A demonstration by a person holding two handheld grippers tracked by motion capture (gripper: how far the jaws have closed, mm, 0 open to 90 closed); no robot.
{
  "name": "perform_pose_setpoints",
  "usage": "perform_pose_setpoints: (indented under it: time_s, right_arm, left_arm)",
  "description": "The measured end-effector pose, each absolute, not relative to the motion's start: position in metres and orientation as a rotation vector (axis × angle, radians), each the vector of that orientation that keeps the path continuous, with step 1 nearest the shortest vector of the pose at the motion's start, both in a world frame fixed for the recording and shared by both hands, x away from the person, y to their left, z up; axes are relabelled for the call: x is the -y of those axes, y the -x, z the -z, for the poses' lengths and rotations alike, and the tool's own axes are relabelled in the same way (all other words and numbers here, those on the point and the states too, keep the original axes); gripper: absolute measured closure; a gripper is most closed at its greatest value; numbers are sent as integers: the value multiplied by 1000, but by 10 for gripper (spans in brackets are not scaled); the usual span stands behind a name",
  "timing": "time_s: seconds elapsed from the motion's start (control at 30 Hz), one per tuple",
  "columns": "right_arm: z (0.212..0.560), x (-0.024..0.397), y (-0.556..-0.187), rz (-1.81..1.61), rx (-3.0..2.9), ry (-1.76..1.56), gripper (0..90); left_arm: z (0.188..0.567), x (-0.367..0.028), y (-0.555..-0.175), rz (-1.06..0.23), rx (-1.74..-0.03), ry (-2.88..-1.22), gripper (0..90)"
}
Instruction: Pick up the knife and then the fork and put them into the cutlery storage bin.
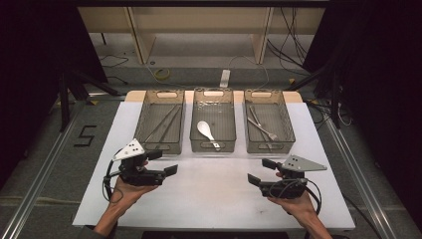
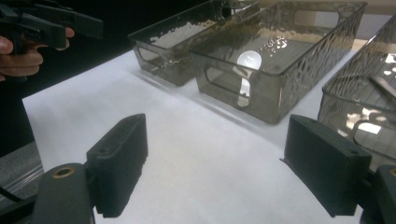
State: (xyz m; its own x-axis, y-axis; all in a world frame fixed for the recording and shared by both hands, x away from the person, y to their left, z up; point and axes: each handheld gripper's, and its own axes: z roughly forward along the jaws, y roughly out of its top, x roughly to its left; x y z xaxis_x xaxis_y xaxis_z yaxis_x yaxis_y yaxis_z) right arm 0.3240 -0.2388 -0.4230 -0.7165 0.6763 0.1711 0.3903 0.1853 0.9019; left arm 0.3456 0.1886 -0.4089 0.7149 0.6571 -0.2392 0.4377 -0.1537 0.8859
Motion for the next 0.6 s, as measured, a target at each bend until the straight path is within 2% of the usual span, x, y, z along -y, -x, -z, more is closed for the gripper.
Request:
perform_pose_setpoints:
  time_s: [0.6]
  right_arm:
    - [425,249,-315,-1544,-2148,-1059,216]
  left_arm:
    - [412,-185,-342,-239,-861,-1805,155]
